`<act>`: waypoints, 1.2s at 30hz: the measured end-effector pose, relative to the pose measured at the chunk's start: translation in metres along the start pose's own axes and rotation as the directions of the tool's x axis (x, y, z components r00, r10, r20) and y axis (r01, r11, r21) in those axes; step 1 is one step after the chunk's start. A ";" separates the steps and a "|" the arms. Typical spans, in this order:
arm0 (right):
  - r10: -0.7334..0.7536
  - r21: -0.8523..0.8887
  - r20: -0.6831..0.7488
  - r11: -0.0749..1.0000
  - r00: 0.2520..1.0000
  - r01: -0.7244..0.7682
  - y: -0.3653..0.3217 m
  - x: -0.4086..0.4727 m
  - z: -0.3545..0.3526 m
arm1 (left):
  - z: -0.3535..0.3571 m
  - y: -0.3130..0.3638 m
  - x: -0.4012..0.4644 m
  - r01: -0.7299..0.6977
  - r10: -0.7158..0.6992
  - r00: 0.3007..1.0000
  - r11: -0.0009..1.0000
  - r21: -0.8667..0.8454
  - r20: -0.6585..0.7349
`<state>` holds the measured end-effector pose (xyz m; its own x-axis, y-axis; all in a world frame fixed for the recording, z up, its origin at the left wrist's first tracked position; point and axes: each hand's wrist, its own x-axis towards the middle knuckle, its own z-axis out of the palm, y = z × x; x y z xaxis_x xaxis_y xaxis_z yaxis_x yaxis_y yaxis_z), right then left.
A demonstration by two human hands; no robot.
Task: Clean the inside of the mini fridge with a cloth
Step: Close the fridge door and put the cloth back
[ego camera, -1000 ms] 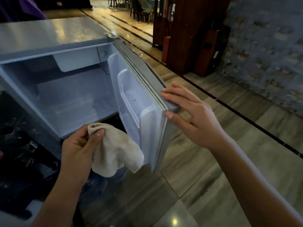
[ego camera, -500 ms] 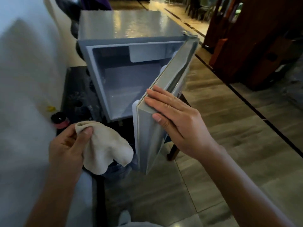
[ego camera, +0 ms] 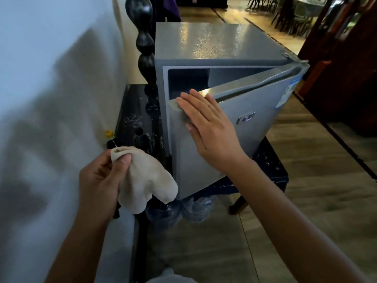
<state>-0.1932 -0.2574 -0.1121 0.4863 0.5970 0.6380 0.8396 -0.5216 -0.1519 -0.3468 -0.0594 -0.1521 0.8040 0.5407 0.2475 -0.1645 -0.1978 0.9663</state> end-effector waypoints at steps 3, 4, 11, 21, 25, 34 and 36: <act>0.011 -0.048 0.047 0.999 0.999 -0.009 0.004 0.018 0.012 | -0.002 -0.002 0.005 -0.014 0.013 1.000 1.000 -0.014 -0.007; 0.016 -0.066 0.059 0.998 0.998 -0.012 0.006 0.024 0.016 | -0.002 -0.003 0.006 -0.016 0.016 1.000 1.000 -0.020 -0.009; 0.053 -0.116 0.087 0.992 0.995 -0.043 0.013 0.067 0.046 | -0.007 -0.008 0.012 -0.040 0.039 0.999 0.999 -0.002 -0.026; 0.145 -0.154 0.196 0.981 0.970 -0.115 0.026 0.105 0.066 | -0.004 -0.005 0.015 -0.043 0.043 0.999 0.999 0.016 -0.024; 0.198 -0.162 0.239 0.973 0.951 -0.162 0.029 0.121 0.071 | -0.001 -0.003 0.014 -0.036 0.035 0.999 0.999 -0.024 -0.030; 0.210 -0.160 0.270 0.972 0.939 -0.172 0.031 0.127 0.070 | 0.004 -0.003 0.018 -0.026 0.026 1.000 0.998 -0.063 0.004; 0.218 -0.114 0.287 0.975 0.933 -0.192 0.029 0.128 0.067 | 0.007 -0.001 0.019 -0.018 0.021 0.999 0.996 -0.090 0.038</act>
<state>-0.0906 -0.1548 -0.0851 0.7058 0.6186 0.3451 0.6973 -0.6925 -0.1848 -0.3277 -0.0546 -0.1491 0.8214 0.5050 0.2650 -0.2293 -0.1330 0.9642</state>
